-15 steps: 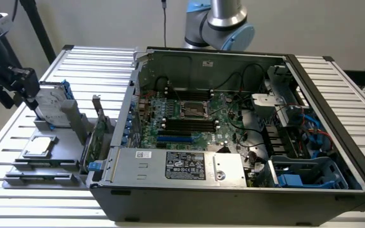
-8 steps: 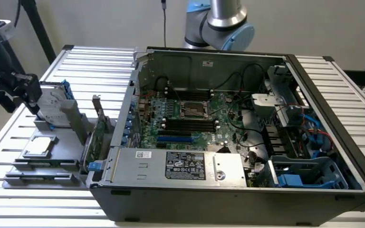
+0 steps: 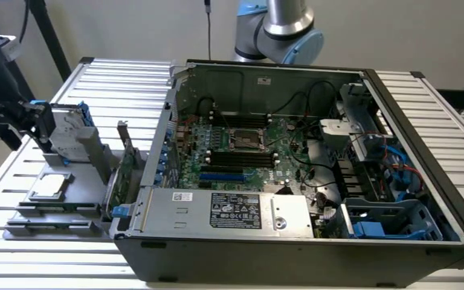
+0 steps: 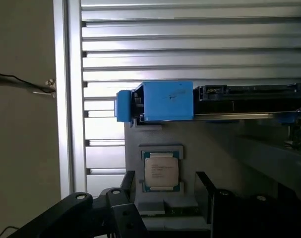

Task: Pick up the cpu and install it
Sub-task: 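Pick up the cpu and move it towards the insertion slot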

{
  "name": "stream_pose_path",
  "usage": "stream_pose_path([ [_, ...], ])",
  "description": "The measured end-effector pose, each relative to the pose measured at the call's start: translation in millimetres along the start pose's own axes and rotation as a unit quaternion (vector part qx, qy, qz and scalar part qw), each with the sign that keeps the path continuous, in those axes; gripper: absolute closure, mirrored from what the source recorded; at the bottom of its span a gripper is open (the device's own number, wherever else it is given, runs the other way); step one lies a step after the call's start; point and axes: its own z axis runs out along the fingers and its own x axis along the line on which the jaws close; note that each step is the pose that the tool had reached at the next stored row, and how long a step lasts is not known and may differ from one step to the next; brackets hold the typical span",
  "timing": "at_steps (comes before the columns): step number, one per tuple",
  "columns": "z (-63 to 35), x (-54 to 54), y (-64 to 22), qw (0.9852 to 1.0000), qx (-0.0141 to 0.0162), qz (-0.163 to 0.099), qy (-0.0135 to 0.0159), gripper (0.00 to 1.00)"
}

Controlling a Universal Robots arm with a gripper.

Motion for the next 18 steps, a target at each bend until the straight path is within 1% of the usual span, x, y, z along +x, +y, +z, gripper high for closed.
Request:
stream_pose_path([
  [12,21.7,-1.4,-2.5,1.0000,0.0000,-0.002,0.0000,0.40],
  [18,32.5,-1.6,-5.5,1.0000,0.0000,-0.003,0.0001,0.40],
])
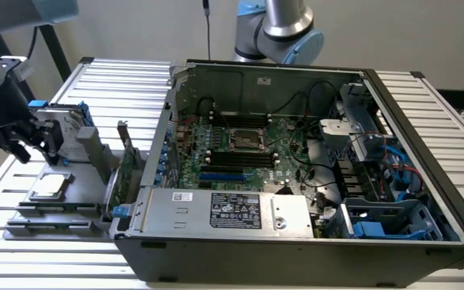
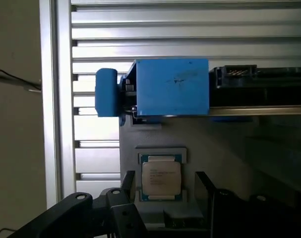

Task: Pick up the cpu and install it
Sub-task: 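Pick up the cpu and move it towards the insertion slot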

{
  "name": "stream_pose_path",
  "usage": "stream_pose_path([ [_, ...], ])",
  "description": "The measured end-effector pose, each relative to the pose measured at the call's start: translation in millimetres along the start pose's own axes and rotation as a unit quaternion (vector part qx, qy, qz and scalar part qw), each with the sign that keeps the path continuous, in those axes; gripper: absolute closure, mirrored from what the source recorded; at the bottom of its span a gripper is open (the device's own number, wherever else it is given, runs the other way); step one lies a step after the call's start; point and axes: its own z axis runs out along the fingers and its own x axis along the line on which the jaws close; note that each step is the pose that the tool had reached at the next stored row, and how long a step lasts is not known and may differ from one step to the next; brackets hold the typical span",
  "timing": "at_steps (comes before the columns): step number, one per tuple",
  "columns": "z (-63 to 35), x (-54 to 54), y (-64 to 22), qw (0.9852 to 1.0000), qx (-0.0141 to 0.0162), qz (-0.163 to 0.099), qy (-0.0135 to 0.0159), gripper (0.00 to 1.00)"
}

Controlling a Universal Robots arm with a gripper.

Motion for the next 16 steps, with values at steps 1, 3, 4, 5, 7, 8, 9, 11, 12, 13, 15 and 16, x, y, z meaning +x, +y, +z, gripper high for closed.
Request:
stream_pose_path([
  [1,1.8,0.0,-0.7,1.0000,0.0000,0.000,0.0000,0.40],
  [3,5.2,0.0,-2.1,1.0000,0.0001,-0.001,0.0002,0.40],
  [4,7.1,0.0,-2.9,1.0000,0.0001,-0.001,0.0001,0.40],
  [5,9.0,-0.1,-3.6,1.0000,0.0000,-0.002,0.0001,0.40],
  [7,12.5,-0.1,-5.0,1.0000,0.0000,-0.002,0.0001,0.40],
  [8,14.3,-0.1,-5.7,1.0000,0.0000,-0.002,0.0001,0.40],
  [9,16.0,-0.1,-6.5,1.0000,0.0000,-0.003,0.0001,0.40],
  [11,19.7,-0.2,-8.0,1.0000,0.0001,-0.003,0.0002,0.40],
  [12,21.4,-0.2,-8.7,1.0000,0.0001,-0.004,0.0002,0.40],
  [13,23.2,-0.2,-9.3,1.0000,0.0000,-0.004,0.0002,0.40],
  [15,26.9,-0.2,-10.8,1.0000,0.0000,-0.005,0.0002,0.40],
  [16,28.7,-0.3,-11.5,1.0000,0.0000,-0.005,0.0002,0.40],
])
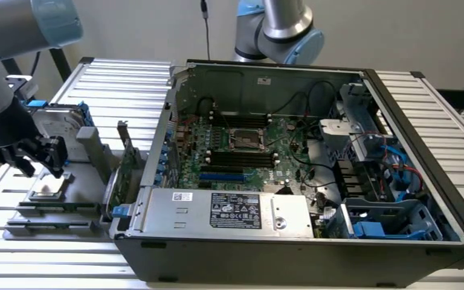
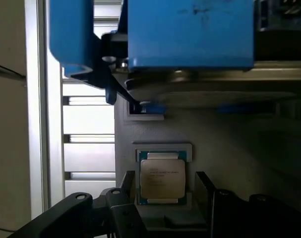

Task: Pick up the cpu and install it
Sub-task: 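Pick up the cpu and move it towards the insertion slot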

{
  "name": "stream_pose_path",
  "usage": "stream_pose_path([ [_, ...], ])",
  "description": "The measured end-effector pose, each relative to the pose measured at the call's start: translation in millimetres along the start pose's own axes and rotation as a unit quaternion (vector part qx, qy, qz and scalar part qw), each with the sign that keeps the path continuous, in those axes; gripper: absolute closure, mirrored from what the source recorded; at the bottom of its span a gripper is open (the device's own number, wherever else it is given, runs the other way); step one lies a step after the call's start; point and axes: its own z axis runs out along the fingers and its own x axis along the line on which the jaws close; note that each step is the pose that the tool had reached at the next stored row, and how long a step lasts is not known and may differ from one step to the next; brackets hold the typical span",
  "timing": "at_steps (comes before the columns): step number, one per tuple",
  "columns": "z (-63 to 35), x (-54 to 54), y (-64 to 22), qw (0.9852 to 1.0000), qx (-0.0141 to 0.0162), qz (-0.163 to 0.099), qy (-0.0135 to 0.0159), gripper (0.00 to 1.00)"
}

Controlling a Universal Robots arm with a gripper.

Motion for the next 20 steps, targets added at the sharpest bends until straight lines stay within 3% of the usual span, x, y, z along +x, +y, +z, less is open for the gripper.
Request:
stream_pose_path([
  [8,14.0,0.0,-3.2,1.0000,-0.0001,-0.001,0.0000,0.40],
  [20,18.4,0.0,-4.0,1.0000,-0.0002,-0.001,0.0004,0.40],
])
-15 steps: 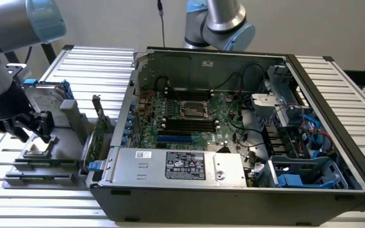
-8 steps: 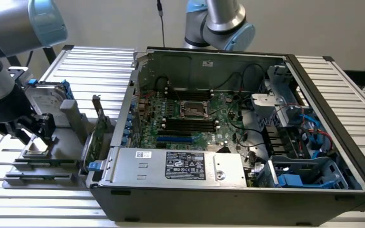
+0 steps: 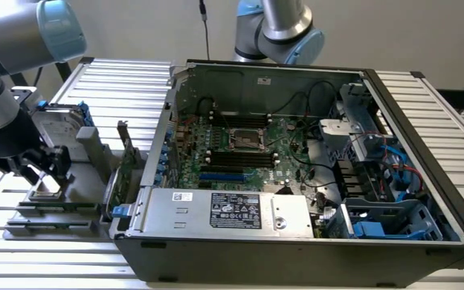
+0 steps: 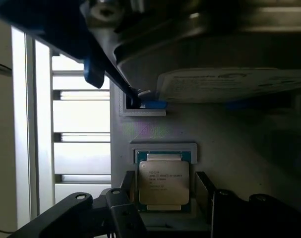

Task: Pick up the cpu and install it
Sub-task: 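Pick up the cpu and move it towards the insertion slot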

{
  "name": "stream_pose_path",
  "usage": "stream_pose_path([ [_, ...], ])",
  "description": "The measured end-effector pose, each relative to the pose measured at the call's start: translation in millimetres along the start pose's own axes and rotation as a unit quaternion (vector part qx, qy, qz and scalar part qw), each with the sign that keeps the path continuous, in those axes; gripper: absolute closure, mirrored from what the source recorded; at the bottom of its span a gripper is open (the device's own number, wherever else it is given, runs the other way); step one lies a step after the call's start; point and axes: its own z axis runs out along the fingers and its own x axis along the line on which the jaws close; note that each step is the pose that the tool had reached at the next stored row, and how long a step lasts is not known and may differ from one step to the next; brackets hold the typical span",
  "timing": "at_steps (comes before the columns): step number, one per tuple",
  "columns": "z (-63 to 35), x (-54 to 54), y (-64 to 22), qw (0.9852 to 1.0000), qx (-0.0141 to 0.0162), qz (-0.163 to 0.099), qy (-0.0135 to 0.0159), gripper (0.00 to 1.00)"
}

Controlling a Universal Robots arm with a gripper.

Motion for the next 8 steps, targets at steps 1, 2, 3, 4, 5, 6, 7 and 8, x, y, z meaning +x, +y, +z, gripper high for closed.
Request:
stream_pose_path([
  [1,0.5,0.0,-0.1,1.0000,0.0000,0.000,0.0001,0.40],
  [2,0.8,0.0,-0.3,1.0000,0.0000,0.000,0.0002,0.40],
  [3,1.2,0.0,-0.4,1.0000,0.0000,0.000,0.0001,0.40],
  [4,1.5,-0.1,-0.6,1.0000,0.0000,0.000,0.0002,0.40],
  [5,1.5,-0.1,-0.8,1.0000,0.0000,0.000,0.0003,0.40],
  [6,1.5,-0.1,-1.0,1.0000,0.0000,0.000,0.0004,0.40],
  [7,1.5,0.0,-1.3,1.0000,0.0000,0.000,0.0006,0.40],
  [8,1.5,0.0,-1.6,1.0000,0.0000,0.000,0.0007,0.40],
])
